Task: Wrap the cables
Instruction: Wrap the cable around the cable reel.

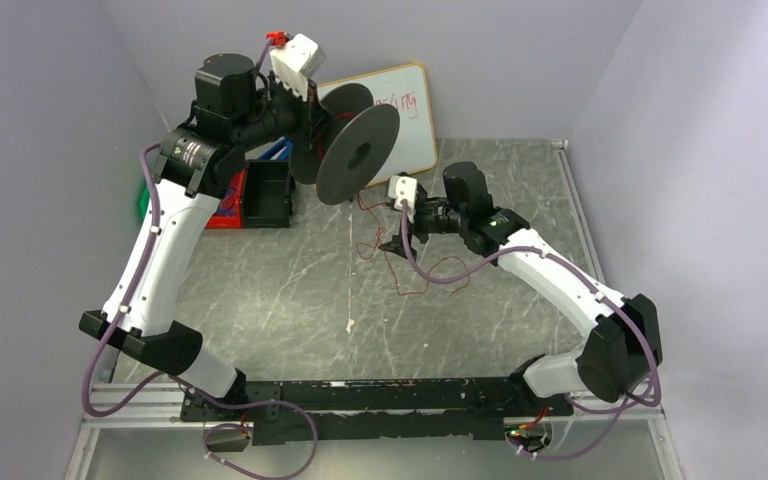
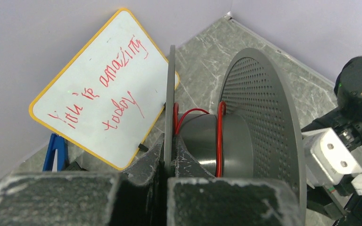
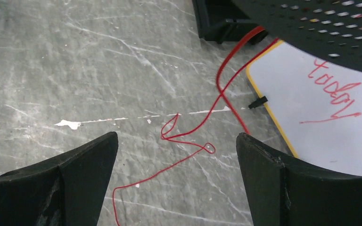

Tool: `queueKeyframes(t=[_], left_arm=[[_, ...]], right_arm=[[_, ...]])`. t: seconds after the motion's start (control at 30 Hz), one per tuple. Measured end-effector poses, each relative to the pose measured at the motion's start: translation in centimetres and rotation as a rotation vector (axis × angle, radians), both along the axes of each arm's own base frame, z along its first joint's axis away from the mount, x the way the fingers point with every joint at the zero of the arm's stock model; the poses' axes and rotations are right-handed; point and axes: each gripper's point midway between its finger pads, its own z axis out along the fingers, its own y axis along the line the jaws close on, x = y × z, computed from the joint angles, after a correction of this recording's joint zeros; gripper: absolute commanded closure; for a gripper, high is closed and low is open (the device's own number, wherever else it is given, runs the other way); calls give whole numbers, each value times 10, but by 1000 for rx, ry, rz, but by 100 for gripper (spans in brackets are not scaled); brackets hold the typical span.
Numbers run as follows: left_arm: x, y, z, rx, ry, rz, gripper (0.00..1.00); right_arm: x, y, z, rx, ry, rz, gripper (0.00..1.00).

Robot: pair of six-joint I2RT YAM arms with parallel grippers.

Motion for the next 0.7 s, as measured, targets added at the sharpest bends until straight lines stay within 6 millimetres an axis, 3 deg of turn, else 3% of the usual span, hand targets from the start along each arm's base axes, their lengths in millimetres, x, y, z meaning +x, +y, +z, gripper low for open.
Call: queueKeyframes(t=[0.13,0.5,0.7], left_arm=[[2,3,4,-28,11,6,97],[-1,0,3,-82,63,-26,97],[-1,5,12,-111,63,-19,97]], right_arm=[[1,9,-7,12,28,17,1],[35,24,-14,48,28,-52,1],[37,24,-24,28,24,-43,3]])
